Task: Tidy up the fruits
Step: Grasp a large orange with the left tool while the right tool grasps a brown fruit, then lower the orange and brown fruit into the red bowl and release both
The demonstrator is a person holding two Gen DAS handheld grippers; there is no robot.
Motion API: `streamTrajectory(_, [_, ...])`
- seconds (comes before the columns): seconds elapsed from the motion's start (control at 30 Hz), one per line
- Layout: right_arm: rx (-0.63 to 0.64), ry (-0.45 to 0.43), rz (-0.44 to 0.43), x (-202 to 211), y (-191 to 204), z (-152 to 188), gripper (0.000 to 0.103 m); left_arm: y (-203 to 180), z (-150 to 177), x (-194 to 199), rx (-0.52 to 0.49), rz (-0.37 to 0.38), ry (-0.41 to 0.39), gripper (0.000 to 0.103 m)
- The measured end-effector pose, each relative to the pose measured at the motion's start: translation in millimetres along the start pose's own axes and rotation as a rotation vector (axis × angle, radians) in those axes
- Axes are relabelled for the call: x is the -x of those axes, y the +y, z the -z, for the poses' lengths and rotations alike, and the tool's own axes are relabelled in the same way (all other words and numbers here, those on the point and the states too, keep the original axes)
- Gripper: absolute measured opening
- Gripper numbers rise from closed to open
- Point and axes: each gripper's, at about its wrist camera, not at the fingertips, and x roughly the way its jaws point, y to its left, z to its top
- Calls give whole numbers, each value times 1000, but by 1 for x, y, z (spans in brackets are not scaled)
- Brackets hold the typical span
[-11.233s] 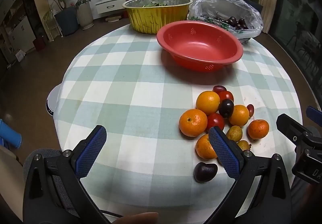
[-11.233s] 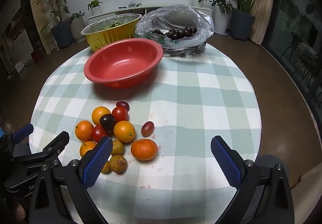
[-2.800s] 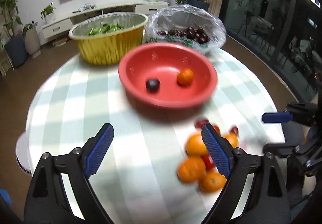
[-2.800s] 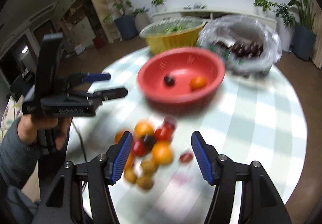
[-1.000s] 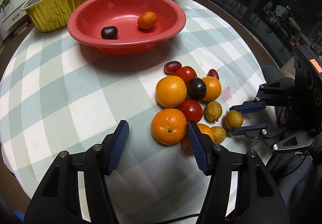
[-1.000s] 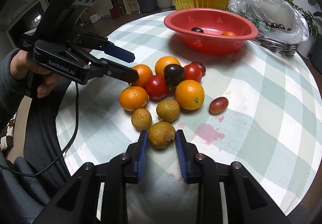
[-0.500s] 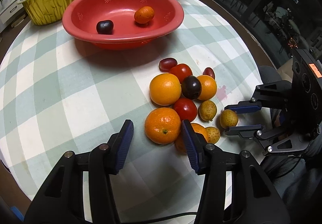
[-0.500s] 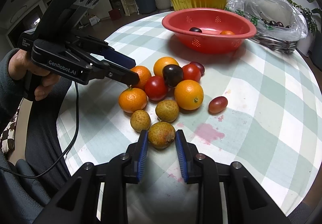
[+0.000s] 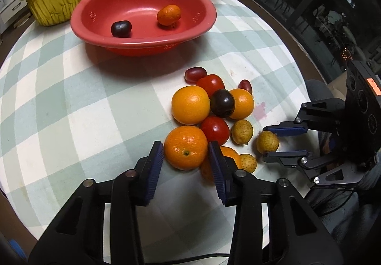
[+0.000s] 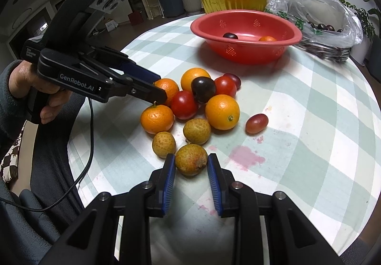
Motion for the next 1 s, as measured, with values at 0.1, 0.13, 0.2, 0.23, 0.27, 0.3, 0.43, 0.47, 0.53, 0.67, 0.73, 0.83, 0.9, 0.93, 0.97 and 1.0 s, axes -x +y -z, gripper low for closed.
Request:
streamTrajectory(0.1, [-3,1,-1,-1,0,0,30,0,0,0,4,0,-3,37])
streamTrajectory(0.13, [-2,1,-1,-1,0,0,30,0,1,0,6,0,-6,36])
streamTrajectory(0.2, [-1,-1,-3,0,0,0,30,0,1,1,6,-2,-12,36])
streamTrajectory(0.23, [-2,-2,-3,0,0,0,30,0,2,1,8,-1,-17,36])
streamTrajectory(0.27, [-3,-3,-3,0,-1,0,30,0,2,2,12,0,-22,36])
streamTrajectory(0.3, [-6,-5,-2,1,-1,0,30,1,3,3,17,3,-28,36])
streamTrajectory(0.43, [-15,-14,0,3,-3,-2,30,5,5,10,38,13,-56,36])
streamTrajectory(0.47, [-17,-17,1,4,-4,-2,30,7,5,12,42,15,-62,36])
streamTrajectory(0.53, [-22,-23,2,5,-4,-4,30,9,7,15,52,14,-76,36])
streamTrajectory(0.67, [-33,-35,7,9,-7,-7,30,13,8,26,69,20,-110,36])
streamTrajectory(0.73, [-39,-44,10,12,-9,-8,30,17,7,35,82,19,-140,36])
streamTrajectory(0.83, [-50,-63,19,19,-13,-13,30,27,1,48,106,7,-184,36])
streamTrajectory(0.9, [-59,-76,29,24,-18,-18,30,36,-5,57,124,-8,-213,36])
streamTrajectory(0.93, [-65,-86,35,27,-21,-21,30,41,-9,61,134,-13,-230,36])
streamTrajectory(0.97, [-72,-99,43,31,-24,-26,30,45,-13,65,145,-16,-247,36])
streamTrajectory(1.0, [-77,-108,48,33,-27,-29,30,50,-20,70,157,-22,-269,36])
